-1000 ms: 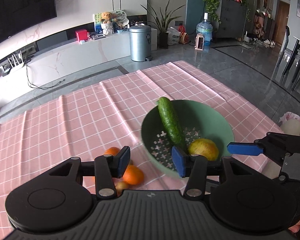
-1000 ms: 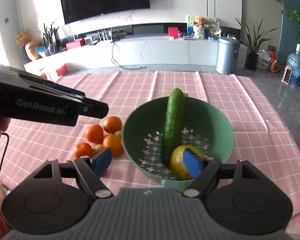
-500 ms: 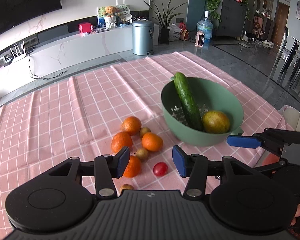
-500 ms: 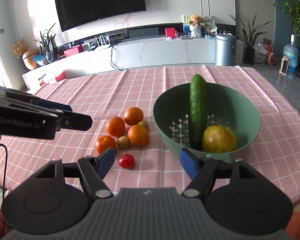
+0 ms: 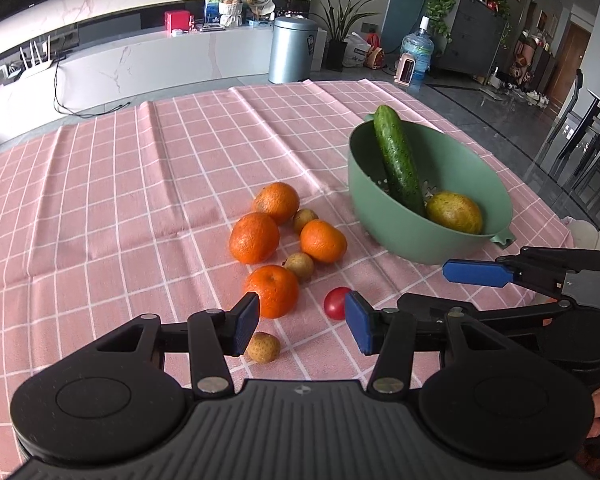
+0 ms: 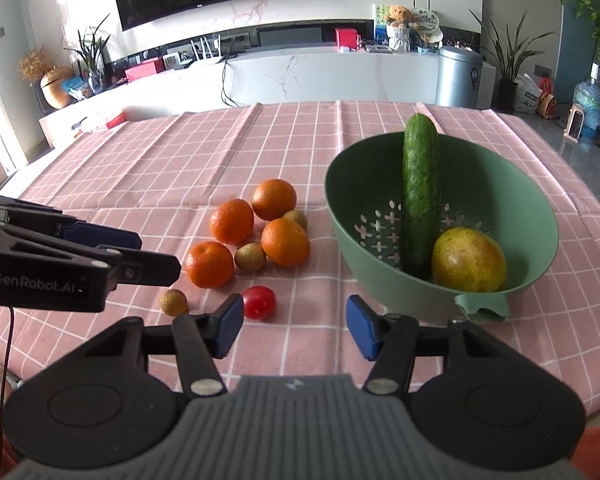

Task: Organize fruits
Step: 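Grasp an orange with the right tool while the left tool grasps another orange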

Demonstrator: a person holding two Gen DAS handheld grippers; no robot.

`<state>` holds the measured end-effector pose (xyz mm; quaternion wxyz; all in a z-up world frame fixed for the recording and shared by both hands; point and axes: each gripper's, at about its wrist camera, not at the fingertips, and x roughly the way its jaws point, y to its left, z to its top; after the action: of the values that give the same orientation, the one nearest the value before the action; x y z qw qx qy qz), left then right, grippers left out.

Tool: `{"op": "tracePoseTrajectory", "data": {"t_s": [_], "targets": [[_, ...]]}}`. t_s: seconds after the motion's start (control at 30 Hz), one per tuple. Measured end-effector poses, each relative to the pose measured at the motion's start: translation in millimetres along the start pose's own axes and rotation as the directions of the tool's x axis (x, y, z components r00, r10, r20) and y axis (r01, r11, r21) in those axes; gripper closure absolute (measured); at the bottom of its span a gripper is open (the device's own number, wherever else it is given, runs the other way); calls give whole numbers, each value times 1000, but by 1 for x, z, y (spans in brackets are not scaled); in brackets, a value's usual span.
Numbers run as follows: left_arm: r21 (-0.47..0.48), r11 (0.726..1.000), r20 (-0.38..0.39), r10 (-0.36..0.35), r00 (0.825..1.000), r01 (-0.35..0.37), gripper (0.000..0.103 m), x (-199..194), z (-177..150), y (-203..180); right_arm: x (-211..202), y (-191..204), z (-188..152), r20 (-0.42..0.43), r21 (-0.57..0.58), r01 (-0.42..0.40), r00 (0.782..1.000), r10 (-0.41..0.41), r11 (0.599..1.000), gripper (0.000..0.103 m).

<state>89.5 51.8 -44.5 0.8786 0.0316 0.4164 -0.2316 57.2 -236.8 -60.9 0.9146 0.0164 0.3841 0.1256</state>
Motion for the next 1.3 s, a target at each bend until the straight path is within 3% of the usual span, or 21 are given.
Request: {"op": "tracePoseTrajectory", "data": {"t_s": [0.37, 0.47, 0.63, 0.83, 0.9, 0.97, 1.0, 1.3], "targets": [[-18, 999, -59, -33, 998, 33, 45, 25, -5, 7, 21, -13, -1, -65, 79, -2, 998, 7, 997, 59], [-25, 1000, -71, -20, 997, 19, 45, 33, -6, 9, 27, -16, 0, -81, 105, -7, 997, 16, 994, 60], [-52, 998, -24, 19, 1000, -20, 43, 36, 0, 16, 32, -16, 0, -94, 109, -24, 995, 34, 994, 61], [-70, 997, -45, 29, 999, -32, 41, 55, 4, 20, 41, -14, 3, -97, 130, -31, 994, 44, 991, 61], [-77, 997, -40, 22, 999, -25, 41, 58, 5, 20, 43, -15, 5, -94, 152, -35, 994, 49, 988, 61], [-81, 996, -40, 24, 999, -27, 55, 59, 6, 20, 43, -15, 6, -81, 167, -35, 996, 49, 985, 61], [-77, 996, -42, 32, 999, -35, 56, 60, 6, 21, 42, -14, 7, -72, 172, -37, 996, 50, 984, 61], [-138, 989, -11, 45, 999, -46, 58, 47, 8, 32, 46, -5, 11, 16, 307, -45, 999, 42, 951, 61]]}}
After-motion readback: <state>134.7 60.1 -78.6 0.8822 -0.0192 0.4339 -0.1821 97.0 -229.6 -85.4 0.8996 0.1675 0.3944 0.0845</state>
